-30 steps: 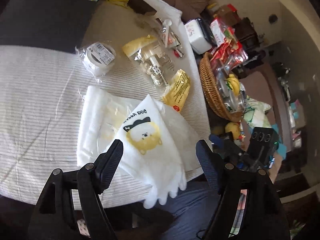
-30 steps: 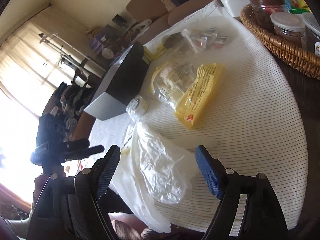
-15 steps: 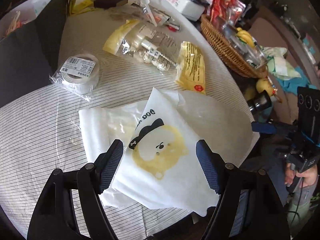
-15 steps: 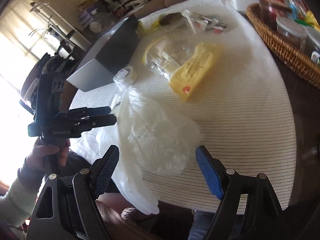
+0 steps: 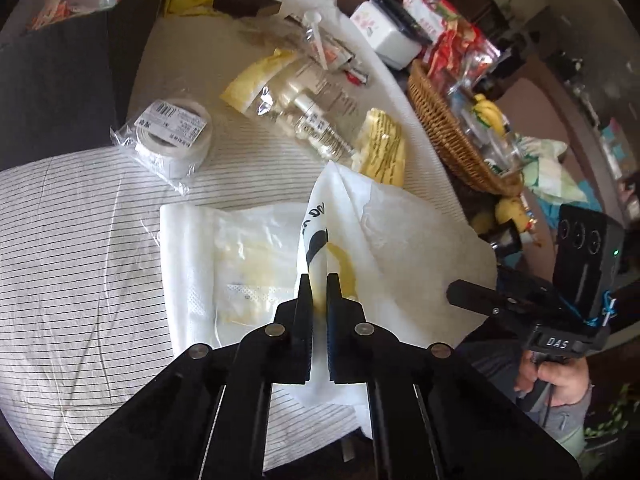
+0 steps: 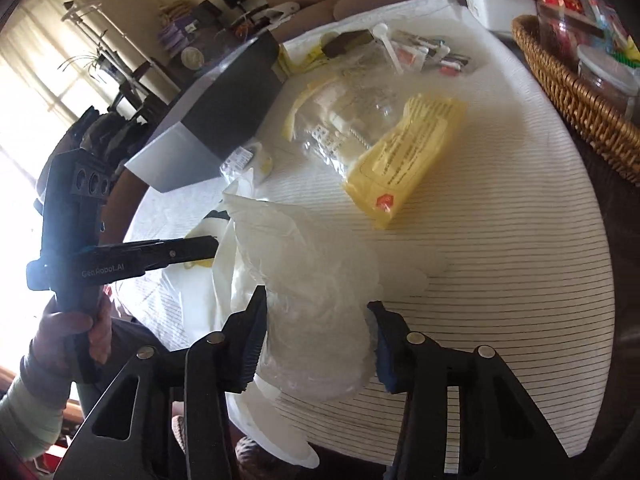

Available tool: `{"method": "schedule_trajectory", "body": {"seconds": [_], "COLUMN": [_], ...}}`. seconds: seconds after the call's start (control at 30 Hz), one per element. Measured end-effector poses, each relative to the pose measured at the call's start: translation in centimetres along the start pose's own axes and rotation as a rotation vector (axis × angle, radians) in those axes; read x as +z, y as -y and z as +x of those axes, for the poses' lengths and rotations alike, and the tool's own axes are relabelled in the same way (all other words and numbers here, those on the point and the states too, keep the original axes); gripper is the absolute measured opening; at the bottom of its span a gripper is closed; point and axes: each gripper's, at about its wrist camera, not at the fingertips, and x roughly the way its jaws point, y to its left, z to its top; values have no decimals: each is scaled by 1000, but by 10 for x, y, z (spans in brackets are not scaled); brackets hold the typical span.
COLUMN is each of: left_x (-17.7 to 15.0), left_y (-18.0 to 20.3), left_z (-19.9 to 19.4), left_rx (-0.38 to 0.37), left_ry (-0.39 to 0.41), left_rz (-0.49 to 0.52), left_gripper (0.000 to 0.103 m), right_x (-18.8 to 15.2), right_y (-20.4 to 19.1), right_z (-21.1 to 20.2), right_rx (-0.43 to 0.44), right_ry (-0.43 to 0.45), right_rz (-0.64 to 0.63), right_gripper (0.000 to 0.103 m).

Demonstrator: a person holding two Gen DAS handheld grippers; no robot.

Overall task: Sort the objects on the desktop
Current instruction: 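Lift the white glove and clear bag with both grippers over the black box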

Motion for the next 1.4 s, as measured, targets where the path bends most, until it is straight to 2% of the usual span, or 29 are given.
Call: {"method": "schedule_trajectory", "body": {"seconds": [0.13,0.27,0.37,0.43,0.53,0.63,0.77,0.9,1.03,1.17,1.27,1.4], "left_x": [25,60,91,116,152,178,208,223,219,202,189,187], "left_y": [23,52,67,76,87,79,31,-51,-155,-247,-277,-276], "left_z": [-53,-116,-159,-186,-221,-257,-290,-286,-242,-200,-188,-180], "left_rx": [-136,-171,-148,-119,-22,70,127,143,198,250,292,482], "left_ry": [94,183,242,276,319,366,427,470,405,316,299,282], "left_rz": [-15,36,57,73,118,147,94,-7,-145,-283,-303,-233], "left_gripper": [5,4,4,4,5,5,5,5,5,5,6,15], "right_x": [16,41,68,89,128,175,235,278,297,286,283,287], "right_y": [-11,-27,-43,-56,-77,-111,-157,-190,-203,-210,-211,-214], "right_z": [-32,-50,-52,-49,-41,-24,12,69,156,234,269,302], "right_rx": [37,92,146,170,231,271,276,274,249,185,134,-23], "right_ry": [80,128,144,153,196,209,193,138,9,-133,-193,-285], "right_rz": [-7,-14,-20,-20,-9,-43,-118,-168,-176,-212,-233,-308], "right_gripper": [41,39,38,42,42,40,40,40,40,39,39,40]}}
